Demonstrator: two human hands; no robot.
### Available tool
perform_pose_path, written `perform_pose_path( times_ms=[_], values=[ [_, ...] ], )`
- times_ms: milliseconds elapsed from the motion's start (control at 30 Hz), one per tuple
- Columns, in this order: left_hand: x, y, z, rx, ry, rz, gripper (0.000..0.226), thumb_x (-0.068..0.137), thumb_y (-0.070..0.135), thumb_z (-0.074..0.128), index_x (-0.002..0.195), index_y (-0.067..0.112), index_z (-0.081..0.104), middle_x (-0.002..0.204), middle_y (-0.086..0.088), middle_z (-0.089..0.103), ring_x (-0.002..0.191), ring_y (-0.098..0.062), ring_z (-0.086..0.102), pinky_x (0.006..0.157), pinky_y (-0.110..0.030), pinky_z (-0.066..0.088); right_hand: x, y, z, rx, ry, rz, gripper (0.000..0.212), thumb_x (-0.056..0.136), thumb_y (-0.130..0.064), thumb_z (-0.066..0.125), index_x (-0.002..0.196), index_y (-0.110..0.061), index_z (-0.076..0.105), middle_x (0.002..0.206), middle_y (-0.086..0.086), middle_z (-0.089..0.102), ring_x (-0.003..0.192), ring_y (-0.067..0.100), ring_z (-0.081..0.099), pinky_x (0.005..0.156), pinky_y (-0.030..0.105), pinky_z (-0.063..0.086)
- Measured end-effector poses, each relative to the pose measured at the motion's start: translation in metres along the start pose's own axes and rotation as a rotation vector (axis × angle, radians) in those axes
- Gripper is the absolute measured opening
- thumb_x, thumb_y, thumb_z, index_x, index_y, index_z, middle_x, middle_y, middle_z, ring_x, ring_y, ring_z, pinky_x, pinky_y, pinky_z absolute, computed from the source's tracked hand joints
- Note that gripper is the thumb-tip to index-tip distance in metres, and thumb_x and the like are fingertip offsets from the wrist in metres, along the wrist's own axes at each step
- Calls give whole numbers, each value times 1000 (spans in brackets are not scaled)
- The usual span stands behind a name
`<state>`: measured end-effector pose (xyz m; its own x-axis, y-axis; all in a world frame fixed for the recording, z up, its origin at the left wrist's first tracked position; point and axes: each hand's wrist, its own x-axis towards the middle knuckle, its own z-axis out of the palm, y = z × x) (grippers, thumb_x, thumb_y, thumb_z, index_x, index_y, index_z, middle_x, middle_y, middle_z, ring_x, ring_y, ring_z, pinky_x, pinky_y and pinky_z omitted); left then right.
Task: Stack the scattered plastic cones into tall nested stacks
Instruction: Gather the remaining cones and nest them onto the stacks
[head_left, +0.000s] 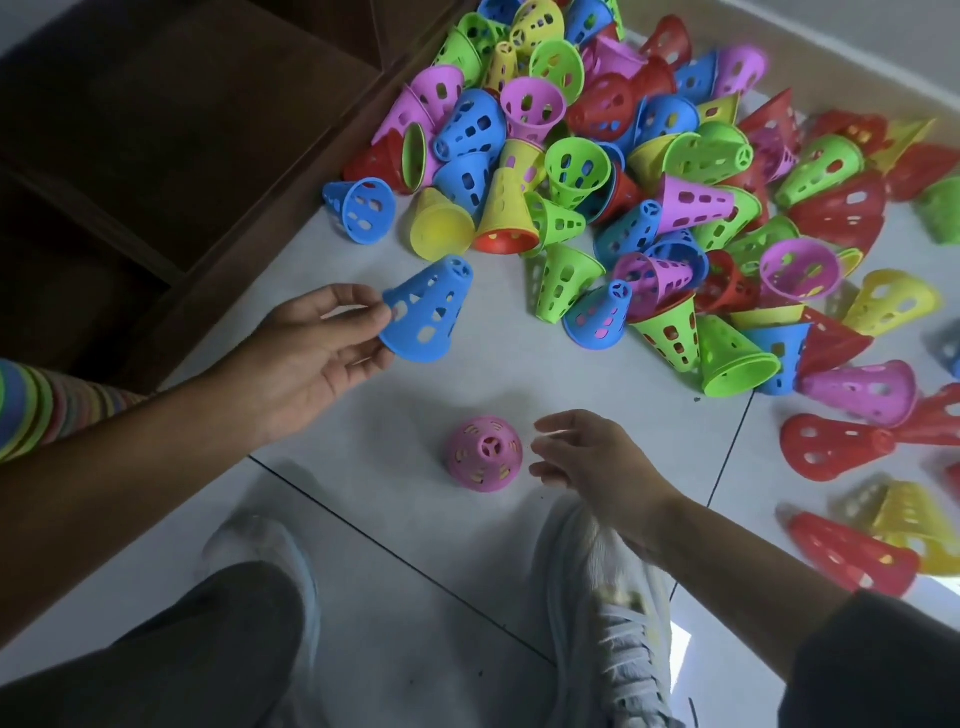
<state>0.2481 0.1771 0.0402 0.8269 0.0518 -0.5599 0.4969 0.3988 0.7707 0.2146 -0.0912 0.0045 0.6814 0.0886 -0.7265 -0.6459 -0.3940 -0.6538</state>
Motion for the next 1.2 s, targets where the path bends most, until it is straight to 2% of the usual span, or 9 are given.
perform_pose_path(
  times_ms=[267, 400, 600, 733, 800, 933, 1033, 1100, 1200],
  values=[
    [-15, -6, 6, 74, -271, -126, 77, 55, 10, 88, 126, 14, 59, 109, -18, 70, 92, -22, 70, 73, -27, 58, 2, 1, -35, 132, 165, -123, 20, 96, -6, 59, 115, -12, 61, 98, 14, 69, 84, 27, 69, 85, 42, 56],
    [-28, -11, 18, 188, -334, -173, 76, 59, 4, 78, 131, 15, 58, 115, -20, 70, 95, -20, 71, 72, -24, 58, -1, 6, -60, 32, 412, -242, 33, 94, -14, 60, 121, -29, 50, 108, 1, 62, 91, 28, 68, 84, 48, 58],
    [-41, -29, 26, 370, -410, -168, 63, 69, -6, 72, 127, 15, 60, 113, -21, 71, 96, -21, 72, 73, -23, 57, 2, 11, -101, -101, 674, -274, 55, 89, -23, 65, 133, -39, 36, 121, 6, 53, 108, 26, 58, 86, 46, 54],
    [-39, -45, 24, 553, -410, -76, 64, 71, -9, 78, 126, 20, 61, 107, -21, 69, 95, -25, 68, 80, -24, 57, 12, 12, -121, -197, 598, -163, 65, 91, -21, 66, 145, -33, 33, 127, 7, 52, 96, 30, 61, 73, 41, 56],
    [-36, -52, 23, 649, -391, -32, 63, 71, -8, 80, 123, 22, 62, 90, -7, 70, 88, -22, 67, 82, -24, 56, 14, 11, -126, -247, 573, -145, 66, 91, -19, 66, 148, -28, 35, 128, 7, 53, 93, 27, 61, 78, 44, 58],
    [-29, -66, 19, 827, -333, 43, 62, 64, 9, 91, 115, 31, 62, 68, 11, 62, 70, -11, 60, 77, -30, 49, 14, 11, -134, -317, 520, -143, 70, 90, -26, 69, 151, -27, 34, 143, 5, 49, 110, 35, 61, 91, 50, 55],
    [-24, -74, 17, 1029, -289, 187, 60, 62, 22, 93, 111, 36, 61, 68, 8, 58, 63, -5, 54, 72, -28, 47, 17, 12, -139, -288, 506, -158, 70, 88, -29, 70, 150, -26, 38, 142, 3, 51, 111, 37, 61, 96, 52, 52],
    [-24, -76, 16, 1149, -309, 266, 57, 67, 25, 90, 113, 34, 58, 72, 4, 59, 64, -5, 54, 70, -27, 47, 18, 12, -141, -184, 519, -176, 64, 90, -22, 68, 148, -20, 43, 132, 3, 53, 100, 32, 64, 95, 54, 53],
    [-23, -75, 15, 1288, -369, 301, 54, 71, 37, 85, 114, 39, 53, 77, 5, 62, 69, -8, 58, 72, -29, 50, 17, 11, -142, -17, 533, -191, 53, 93, -13, 64, 143, -11, 50, 132, 7, 57, 97, 23, 63, 90, 45, 57]
  ],
)
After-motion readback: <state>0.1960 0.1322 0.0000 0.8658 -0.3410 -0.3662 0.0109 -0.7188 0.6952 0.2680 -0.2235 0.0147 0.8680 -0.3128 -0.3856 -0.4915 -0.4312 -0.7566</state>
